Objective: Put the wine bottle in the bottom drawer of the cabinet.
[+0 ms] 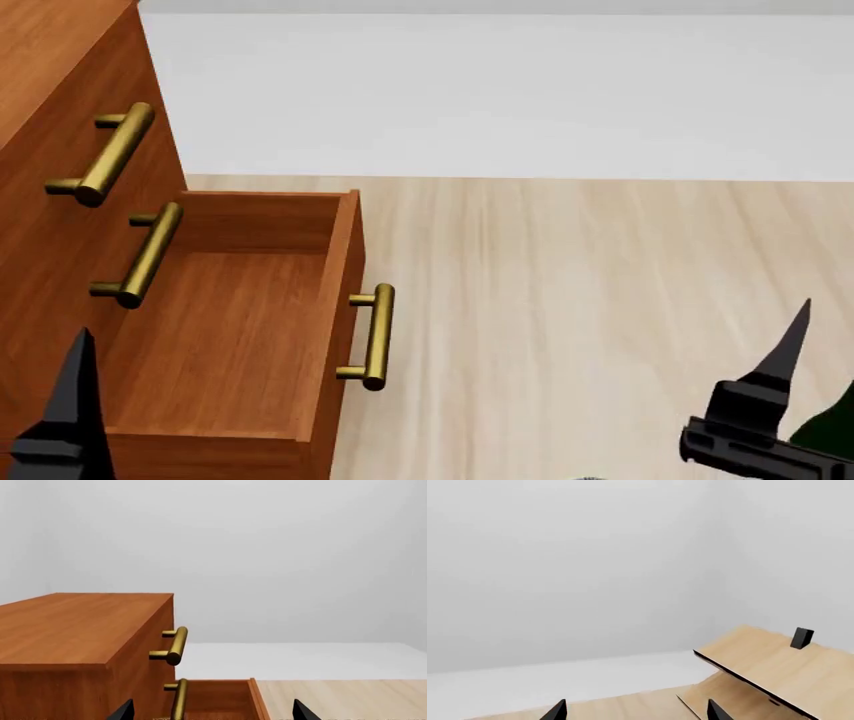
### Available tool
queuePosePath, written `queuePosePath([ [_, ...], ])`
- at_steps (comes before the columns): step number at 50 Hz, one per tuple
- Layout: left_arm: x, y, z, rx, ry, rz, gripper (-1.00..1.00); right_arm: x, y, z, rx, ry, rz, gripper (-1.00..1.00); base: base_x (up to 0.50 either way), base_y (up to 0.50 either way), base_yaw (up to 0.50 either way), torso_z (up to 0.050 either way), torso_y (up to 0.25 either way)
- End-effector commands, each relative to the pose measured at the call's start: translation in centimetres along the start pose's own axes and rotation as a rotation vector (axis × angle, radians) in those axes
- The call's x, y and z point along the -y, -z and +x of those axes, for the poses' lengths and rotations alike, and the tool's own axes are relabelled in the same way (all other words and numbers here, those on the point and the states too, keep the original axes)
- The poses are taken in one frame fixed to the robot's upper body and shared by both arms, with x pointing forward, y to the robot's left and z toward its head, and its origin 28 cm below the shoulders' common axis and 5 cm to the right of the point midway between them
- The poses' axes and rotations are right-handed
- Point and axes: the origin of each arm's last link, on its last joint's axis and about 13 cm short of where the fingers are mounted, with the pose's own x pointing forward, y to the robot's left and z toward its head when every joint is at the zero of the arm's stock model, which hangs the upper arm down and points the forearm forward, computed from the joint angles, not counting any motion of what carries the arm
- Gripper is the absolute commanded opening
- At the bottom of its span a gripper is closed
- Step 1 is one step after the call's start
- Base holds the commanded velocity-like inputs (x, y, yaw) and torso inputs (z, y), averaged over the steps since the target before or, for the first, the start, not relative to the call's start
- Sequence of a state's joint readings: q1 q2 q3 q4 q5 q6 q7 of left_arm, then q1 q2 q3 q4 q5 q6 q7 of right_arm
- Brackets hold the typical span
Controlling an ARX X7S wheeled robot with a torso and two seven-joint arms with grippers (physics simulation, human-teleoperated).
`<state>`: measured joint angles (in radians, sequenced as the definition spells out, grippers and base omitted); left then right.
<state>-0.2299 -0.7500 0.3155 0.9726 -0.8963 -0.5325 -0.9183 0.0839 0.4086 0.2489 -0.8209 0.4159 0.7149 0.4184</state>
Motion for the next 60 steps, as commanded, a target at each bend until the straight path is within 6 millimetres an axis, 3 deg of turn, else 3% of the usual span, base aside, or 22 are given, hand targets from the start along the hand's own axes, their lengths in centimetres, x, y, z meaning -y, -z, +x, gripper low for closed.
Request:
queuePosePath([
  [1, 0.0, 0.2, 0.0, -0.005, 0.0, 0.002, 1.0, 0.9, 0.9, 0.4, -0.042, 0.051, -0.012, 1.0, 0.0, 0.0, 0.0, 0.0, 0.0],
  [14, -0.1, 0.0, 0.0, -0.004, -0.007, -0.002, 1.0, 1.5, 2.3, 0.4, -0.096, 0.101, -0.031, 1.0, 0.0, 0.0, 0.0, 0.0, 0.0],
  [25, 0.0, -0.1, -0.1, 0.003, -0.001, -0.003, 1.0, 1.9, 3.1, 1.8, -0.13, 0.124, -0.038, 1.0, 0.0, 0.0, 0.0, 0.0, 0.0],
  [43, 0.2, 0.2, 0.2, -0.017, 0.016, -0.01, 1.0, 2.2, 6.0, 2.7, -0.213, 0.141, -0.047, 1.0, 0.0, 0.0, 0.0, 0.0, 0.0],
  [60, 0.3, 0.0, 0.0, -0.02, 0.009, -0.004, 1.0, 1.3, 7.8, 3.4, -0.259, 0.094, -0.089, 1.0, 0.0, 0.0, 0.0, 0.0, 0.0],
])
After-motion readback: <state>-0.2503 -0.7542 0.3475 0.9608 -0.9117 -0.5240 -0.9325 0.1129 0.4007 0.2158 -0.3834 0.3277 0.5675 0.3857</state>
